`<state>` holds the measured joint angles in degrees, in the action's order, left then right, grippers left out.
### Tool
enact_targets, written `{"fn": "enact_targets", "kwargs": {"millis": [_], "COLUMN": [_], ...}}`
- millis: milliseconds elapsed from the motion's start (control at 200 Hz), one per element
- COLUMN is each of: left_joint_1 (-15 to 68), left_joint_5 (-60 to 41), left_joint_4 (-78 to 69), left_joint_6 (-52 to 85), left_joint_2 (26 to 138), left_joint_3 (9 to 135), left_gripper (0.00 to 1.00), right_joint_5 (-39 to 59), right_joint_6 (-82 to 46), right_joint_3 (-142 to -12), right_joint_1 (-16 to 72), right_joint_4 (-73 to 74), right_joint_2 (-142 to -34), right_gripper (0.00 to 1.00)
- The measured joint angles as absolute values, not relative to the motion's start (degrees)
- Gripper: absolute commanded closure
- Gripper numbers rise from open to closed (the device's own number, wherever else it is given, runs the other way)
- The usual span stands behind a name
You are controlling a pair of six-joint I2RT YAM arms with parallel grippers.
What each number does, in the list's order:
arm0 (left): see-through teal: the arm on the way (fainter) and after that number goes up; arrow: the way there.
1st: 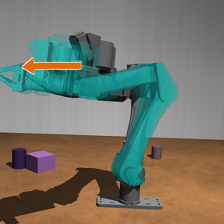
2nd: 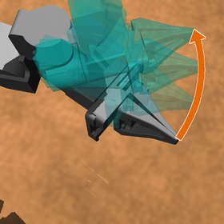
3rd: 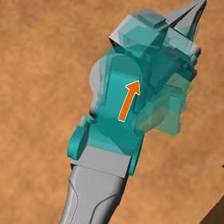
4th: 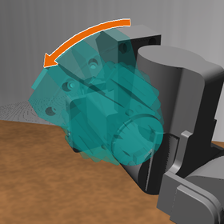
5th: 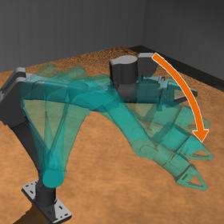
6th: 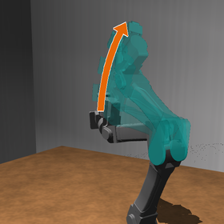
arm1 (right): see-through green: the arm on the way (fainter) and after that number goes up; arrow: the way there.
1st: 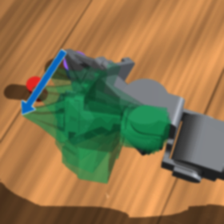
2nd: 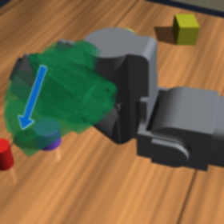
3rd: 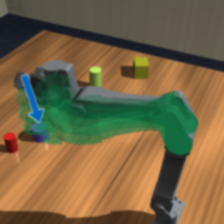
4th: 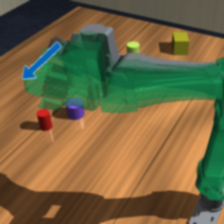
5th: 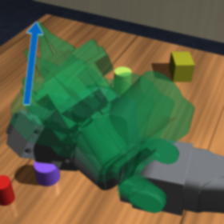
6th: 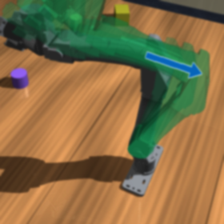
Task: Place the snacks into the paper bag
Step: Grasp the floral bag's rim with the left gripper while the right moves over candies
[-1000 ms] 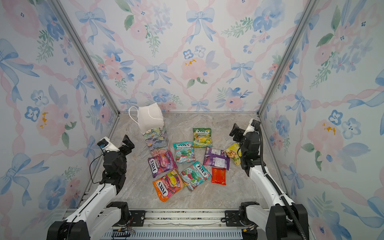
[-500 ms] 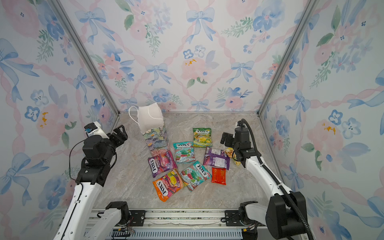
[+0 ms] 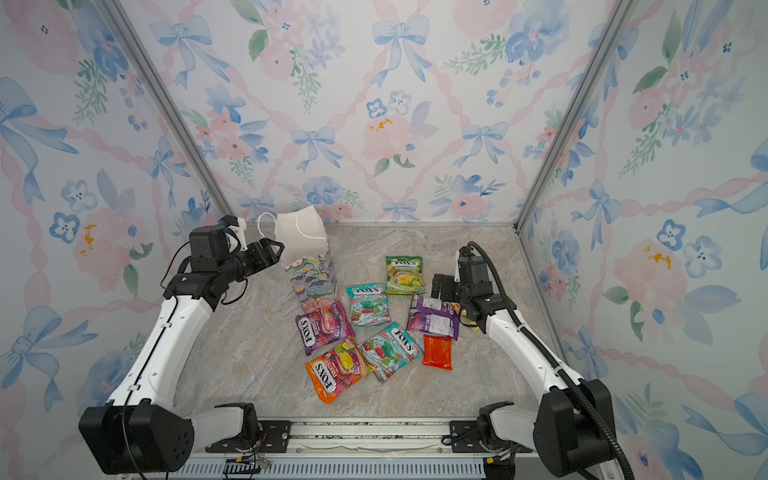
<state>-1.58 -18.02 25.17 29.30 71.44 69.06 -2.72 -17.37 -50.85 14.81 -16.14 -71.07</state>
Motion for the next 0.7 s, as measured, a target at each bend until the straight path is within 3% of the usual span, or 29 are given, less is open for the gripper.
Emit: {"fn": "enact_targets", "kwargs": {"millis": [275,700], "left_joint_1": [-1.4,1.1], "left_joint_5": [-19.9,-19.8], "left_joint_4": [27.3,31.9], "left_joint_6": [27.5,23.9], "left_joint_2": [76.8,83.6], "left_joint_3": [74.0,79.6], "left_gripper": [0.3,0.57], "right_joint_5": [-1.7,2.0], "right_joint_6": [-17.5,-20.7], "right_joint_3": [-50.1,-44.5], "right_joint_1": [14.9,15.6], "right_joint_4": [-17.0,-21.7], "right_joint_2": [-69.6,-60.5], "right_gripper": [0.02,0.02]}}
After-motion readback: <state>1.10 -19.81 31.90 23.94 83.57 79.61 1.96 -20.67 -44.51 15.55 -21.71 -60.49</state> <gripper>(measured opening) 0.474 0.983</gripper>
